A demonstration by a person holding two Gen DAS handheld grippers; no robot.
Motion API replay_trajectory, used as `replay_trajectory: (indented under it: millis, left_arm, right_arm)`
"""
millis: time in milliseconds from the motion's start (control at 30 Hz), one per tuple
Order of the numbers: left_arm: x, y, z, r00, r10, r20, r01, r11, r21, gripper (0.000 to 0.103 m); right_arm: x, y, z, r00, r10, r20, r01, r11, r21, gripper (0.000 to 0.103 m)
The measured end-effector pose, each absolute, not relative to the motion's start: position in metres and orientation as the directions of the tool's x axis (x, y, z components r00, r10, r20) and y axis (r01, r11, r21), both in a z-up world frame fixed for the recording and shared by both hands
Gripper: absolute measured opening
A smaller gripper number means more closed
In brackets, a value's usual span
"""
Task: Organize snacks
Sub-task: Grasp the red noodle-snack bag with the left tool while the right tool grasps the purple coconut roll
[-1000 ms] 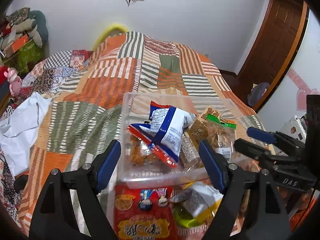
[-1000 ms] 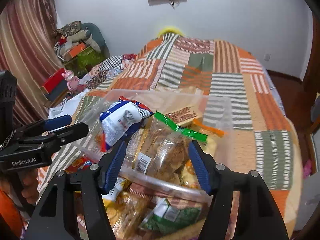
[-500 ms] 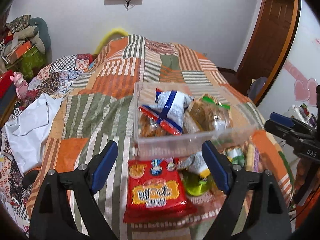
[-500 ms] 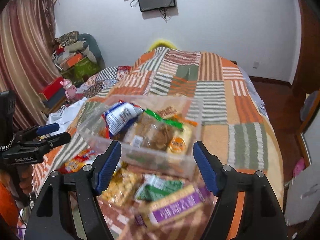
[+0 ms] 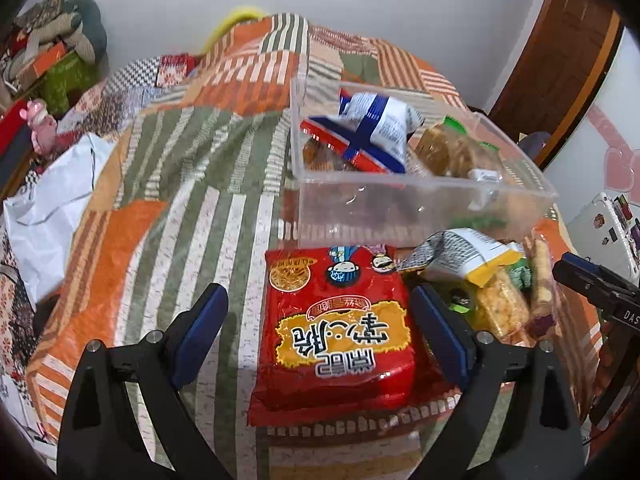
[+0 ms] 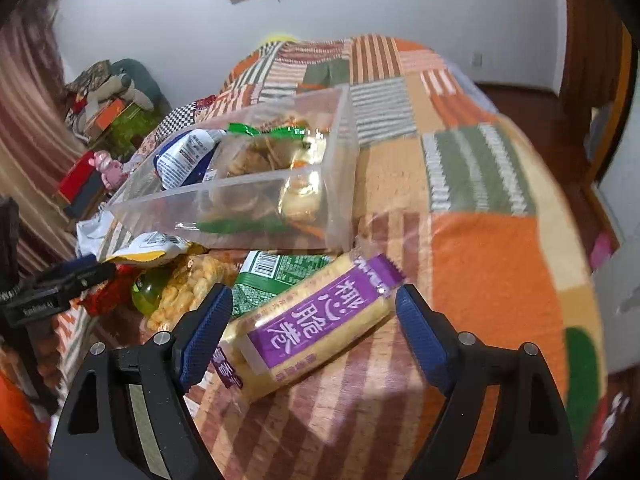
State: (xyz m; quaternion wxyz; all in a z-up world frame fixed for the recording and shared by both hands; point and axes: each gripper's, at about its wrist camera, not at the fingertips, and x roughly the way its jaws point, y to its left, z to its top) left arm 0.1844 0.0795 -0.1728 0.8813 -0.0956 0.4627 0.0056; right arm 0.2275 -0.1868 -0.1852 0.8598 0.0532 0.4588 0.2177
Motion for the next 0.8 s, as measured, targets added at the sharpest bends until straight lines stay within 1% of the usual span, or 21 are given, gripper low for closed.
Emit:
replay_trajectory:
  millis: [100,233,333,467,533,567,633,700,800]
  left_arm:
    - [0.190,0.079,-0.180,0.558,-0.095,-0.824,-0.096,0.979,-0.178,0.094]
    - [0.197,0.077,-0.193,0.534,-0.101,-0.839,-0.097,0.979,-0.180,0.094]
    - [0.200,0.075,-0.204,0.507,-0.111,-0.855,-0.102,0.977,-0.188,0.094]
    - [0.193,0.070,-0.207,0.523,-0.075,-0.849,-0.084,0.987,-0.139,0.093]
    - [0.187,0.068,-0.206,0.534,-0.078,-0.842,-0.073,0.988,-0.138,0.089]
    - [0.184,0.068,-0.205,0.538,-0.084,-0.839,-0.069,0.987,-0.142,0.084]
    - [0.178,0.070,-0.204,0.546,-0.094,-0.832,-0.062,0.986,-0.152,0.081]
    - [0.173,0.070,-0.203,0.553,-0.094,-0.828,-0.058,0.987,-0.151,0.073]
    - [0.165,0.069,-0.199,0.560,-0.094,-0.823,-0.056,0.987,-0.151,0.069]
  right_arm:
    - [0.230,-0.181,-0.188,0.475,0.428,-0.769,-0.319,0.898,0.302,0.082]
    - [0.227,-0.174,-0.192,0.481,0.399,-0.780,-0.330,0.907,0.261,0.085]
    - [0.223,-0.174,-0.199,0.471,0.376,-0.798,-0.332,0.914,0.234,0.085]
    - [0.219,-0.185,-0.202,0.456,0.383,-0.803,-0.323,0.912,0.252,0.085]
    - [0.215,-0.191,-0.201,0.465,0.366,-0.806,-0.324,0.918,0.229,0.085]
    - [0.213,-0.194,-0.200,0.466,0.359,-0.809,-0.328,0.919,0.219,0.085]
    - [0.210,-0.196,-0.200,0.468,0.344,-0.814,-0.337,0.921,0.195,0.085]
    - [0.208,-0.198,-0.200,0.473,0.328,-0.818,-0.345,0.923,0.170,0.085]
    - [0.205,-0.205,-0.198,0.477,0.311,-0.822,-0.343,0.927,0.152,0.083]
